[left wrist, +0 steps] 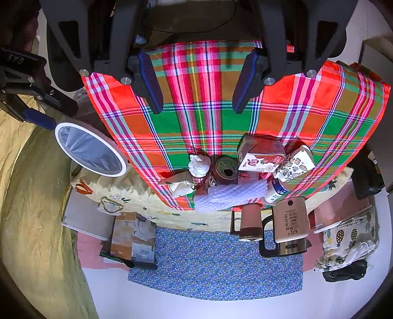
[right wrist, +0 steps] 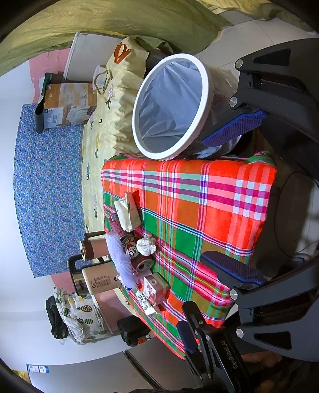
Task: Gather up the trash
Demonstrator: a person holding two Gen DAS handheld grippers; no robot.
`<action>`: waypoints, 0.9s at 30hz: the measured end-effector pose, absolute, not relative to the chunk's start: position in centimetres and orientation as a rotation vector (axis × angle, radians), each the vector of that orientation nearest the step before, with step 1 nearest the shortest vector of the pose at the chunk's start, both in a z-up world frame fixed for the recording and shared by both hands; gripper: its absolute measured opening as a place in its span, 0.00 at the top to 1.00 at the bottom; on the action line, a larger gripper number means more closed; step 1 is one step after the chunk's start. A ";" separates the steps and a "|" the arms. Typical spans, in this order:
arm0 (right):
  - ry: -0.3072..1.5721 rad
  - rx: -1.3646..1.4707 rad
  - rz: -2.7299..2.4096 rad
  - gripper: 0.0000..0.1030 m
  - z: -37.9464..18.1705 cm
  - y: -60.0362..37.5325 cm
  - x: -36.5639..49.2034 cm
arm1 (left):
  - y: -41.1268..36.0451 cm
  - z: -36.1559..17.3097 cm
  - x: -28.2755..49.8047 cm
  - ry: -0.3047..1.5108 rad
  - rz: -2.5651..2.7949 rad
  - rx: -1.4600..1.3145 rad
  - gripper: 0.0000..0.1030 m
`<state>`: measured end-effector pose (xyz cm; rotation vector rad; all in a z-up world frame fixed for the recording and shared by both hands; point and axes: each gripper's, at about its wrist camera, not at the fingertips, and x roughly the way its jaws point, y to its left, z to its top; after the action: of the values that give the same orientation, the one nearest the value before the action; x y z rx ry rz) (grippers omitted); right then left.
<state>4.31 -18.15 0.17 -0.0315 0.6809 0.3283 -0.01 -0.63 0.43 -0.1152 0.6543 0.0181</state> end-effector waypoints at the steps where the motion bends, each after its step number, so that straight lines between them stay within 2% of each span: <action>1: 0.681 -0.031 0.328 0.14 0.2 -18.1 4.3 | -0.7 0.4 0.0 0.654 0.018 -0.115 0.41; 27: 0.679 -0.032 0.327 0.14 0.2 -18.2 4.3 | -0.8 0.5 -0.1 0.651 0.017 -0.114 0.41</action>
<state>4.25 -18.19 0.17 -0.0318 0.6790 0.3274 -0.15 -0.82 0.48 -0.1140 0.6508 0.0166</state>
